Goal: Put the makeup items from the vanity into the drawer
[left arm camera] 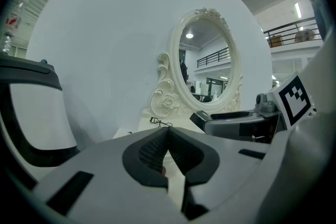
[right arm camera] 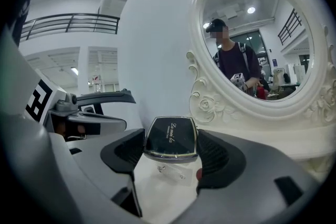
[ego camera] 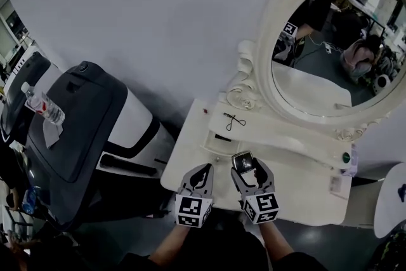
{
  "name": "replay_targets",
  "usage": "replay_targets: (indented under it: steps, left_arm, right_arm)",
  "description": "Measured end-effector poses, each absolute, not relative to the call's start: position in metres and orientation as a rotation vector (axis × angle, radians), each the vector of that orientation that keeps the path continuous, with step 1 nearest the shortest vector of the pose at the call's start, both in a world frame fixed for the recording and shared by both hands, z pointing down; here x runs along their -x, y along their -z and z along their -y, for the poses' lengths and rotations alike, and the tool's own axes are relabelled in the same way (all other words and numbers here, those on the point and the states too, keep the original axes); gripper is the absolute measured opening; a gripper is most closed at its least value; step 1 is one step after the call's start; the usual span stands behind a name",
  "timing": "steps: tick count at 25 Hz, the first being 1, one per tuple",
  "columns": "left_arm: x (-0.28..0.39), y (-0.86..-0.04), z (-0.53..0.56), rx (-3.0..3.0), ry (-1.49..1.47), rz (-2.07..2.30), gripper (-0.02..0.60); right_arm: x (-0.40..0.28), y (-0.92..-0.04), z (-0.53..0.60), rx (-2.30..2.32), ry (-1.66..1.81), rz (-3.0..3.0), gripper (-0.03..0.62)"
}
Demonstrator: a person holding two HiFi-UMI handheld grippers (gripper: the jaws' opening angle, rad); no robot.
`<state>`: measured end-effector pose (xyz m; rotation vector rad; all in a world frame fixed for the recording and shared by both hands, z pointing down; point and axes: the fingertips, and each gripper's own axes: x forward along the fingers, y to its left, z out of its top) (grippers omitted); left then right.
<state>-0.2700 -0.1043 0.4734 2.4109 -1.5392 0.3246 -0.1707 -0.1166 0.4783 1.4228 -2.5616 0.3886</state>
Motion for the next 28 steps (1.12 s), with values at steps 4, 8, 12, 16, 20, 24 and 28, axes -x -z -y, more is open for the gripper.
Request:
replay_targets:
  steps: [4, 8, 12, 16, 20, 24, 28]
  left_arm:
    - [0.288, -0.482, 0.110, -2.430, -0.339, 1.517, 0.015]
    - [0.298, -0.489, 0.115, -2.404, -0.338, 1.519, 0.015]
    - [0.299, -0.494, 0.120, -2.378, -0.325, 1.535, 0.015]
    - [0.300, -0.502, 0.128, -2.340, -0.339, 1.547, 0.015]
    - [0.299, -0.512, 0.135, -2.315, -0.343, 1.550, 0.015]
    - [0.297, -0.523, 0.143, -2.296, -0.357, 1.550, 0.015]
    - [0.299, -0.539, 0.147, -2.263, -0.349, 1.563, 0.015]
  right_arm:
    - [0.189, -0.486, 0.122, -1.415, -0.393, 2.535, 0.310]
    - [0.198, -0.491, 0.128, -1.378, -0.400, 2.524, 0.310]
    - [0.203, -0.498, 0.132, -1.327, -0.420, 2.522, 0.310]
    - [0.211, -0.512, 0.145, -1.243, -0.479, 2.524, 0.310]
    - [0.220, -0.537, 0.158, -1.139, -0.571, 2.502, 0.310]
    - [0.226, -0.561, 0.174, -1.052, -0.627, 2.468, 0.310]
    - [0.231, -0.580, 0.179, -0.962, -0.666, 2.437, 0.310]
